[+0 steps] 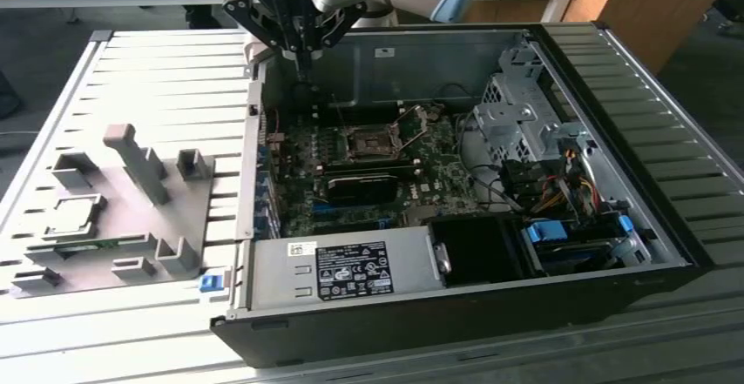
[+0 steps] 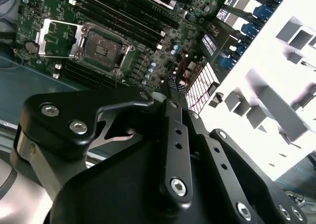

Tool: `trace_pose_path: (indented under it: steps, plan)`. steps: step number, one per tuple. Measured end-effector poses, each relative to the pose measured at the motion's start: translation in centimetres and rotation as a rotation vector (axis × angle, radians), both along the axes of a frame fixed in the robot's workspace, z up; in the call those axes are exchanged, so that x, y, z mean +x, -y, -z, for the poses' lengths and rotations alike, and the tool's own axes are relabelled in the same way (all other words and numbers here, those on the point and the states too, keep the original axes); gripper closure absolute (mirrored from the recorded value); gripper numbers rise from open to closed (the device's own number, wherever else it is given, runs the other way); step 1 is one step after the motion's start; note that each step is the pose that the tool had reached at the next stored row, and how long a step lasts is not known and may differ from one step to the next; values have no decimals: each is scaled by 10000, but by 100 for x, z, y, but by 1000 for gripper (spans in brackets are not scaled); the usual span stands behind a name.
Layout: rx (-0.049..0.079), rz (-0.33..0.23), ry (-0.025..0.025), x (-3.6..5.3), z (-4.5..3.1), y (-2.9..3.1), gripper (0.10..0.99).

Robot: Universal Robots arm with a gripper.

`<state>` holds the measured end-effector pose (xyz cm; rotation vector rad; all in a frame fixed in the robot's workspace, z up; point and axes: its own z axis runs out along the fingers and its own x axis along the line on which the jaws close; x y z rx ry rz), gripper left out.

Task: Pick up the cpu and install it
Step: 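Reach for the cpu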

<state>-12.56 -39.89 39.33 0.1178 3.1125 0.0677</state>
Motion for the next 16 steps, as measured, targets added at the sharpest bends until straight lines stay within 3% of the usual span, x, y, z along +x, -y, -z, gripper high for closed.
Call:
trace_pose_path:
  steps: [16]
  plan:
    - [0,1,0,-50,4,0,980]
